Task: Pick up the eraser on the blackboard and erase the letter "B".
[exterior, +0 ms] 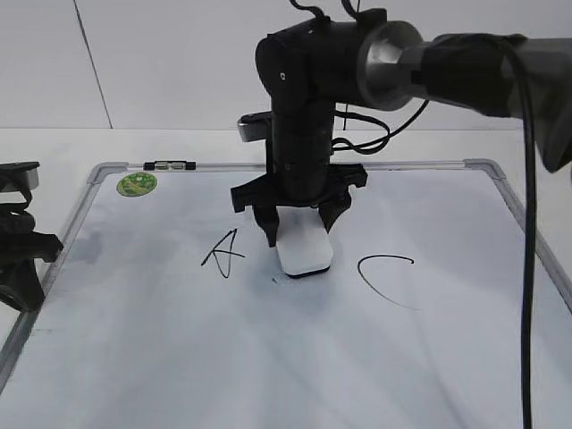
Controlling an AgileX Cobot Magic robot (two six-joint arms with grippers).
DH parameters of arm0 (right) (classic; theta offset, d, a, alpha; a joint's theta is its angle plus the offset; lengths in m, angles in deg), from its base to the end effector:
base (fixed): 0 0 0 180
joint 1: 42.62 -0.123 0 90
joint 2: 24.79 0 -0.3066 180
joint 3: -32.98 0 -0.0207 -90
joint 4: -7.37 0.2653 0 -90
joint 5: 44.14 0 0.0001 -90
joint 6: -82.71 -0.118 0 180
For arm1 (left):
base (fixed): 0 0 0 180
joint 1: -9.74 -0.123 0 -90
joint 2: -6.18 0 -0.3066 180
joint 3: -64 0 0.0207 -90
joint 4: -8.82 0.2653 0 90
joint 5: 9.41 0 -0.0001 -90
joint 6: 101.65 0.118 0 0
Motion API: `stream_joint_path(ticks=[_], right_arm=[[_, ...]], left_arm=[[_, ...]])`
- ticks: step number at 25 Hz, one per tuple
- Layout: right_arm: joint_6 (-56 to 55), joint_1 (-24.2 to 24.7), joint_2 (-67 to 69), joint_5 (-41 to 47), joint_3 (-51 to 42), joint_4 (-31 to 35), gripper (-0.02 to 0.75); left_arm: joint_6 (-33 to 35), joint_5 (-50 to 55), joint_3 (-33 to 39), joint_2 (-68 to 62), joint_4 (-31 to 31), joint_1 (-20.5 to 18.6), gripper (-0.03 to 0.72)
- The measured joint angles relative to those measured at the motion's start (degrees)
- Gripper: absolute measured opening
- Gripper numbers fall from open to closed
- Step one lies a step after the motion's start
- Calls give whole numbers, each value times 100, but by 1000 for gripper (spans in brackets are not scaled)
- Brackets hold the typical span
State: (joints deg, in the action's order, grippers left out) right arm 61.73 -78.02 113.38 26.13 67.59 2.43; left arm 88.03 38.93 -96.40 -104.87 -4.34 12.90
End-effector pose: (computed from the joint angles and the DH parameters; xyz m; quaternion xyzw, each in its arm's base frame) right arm 0.4163 0.2841 0.1685 -0.1375 0.9882 -0.0110 0.0669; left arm 0.3268 -0.0382 0.1358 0.0361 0.9956 -0.0856 0.0136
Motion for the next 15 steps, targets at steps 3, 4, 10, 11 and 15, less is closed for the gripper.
stream_joint_path(ticks=[3,4,10,11,15], right_arm=[[0,0,-153,0,2,-47,543],[0,0,-219,0,2,-59,543],[-27,-12,-283,0,2,-81,543],[-31,-24,-283,0,2,-109,543],[-40,-109,-283,0,2,-154,543]], left_arm=[[0,3,0,0,0,0,43],[0,3,0,0,0,0,43],[0,3,0,0,0,0,42],[0,3,0,0,0,0,42],[0,3,0,0,0,0,42]])
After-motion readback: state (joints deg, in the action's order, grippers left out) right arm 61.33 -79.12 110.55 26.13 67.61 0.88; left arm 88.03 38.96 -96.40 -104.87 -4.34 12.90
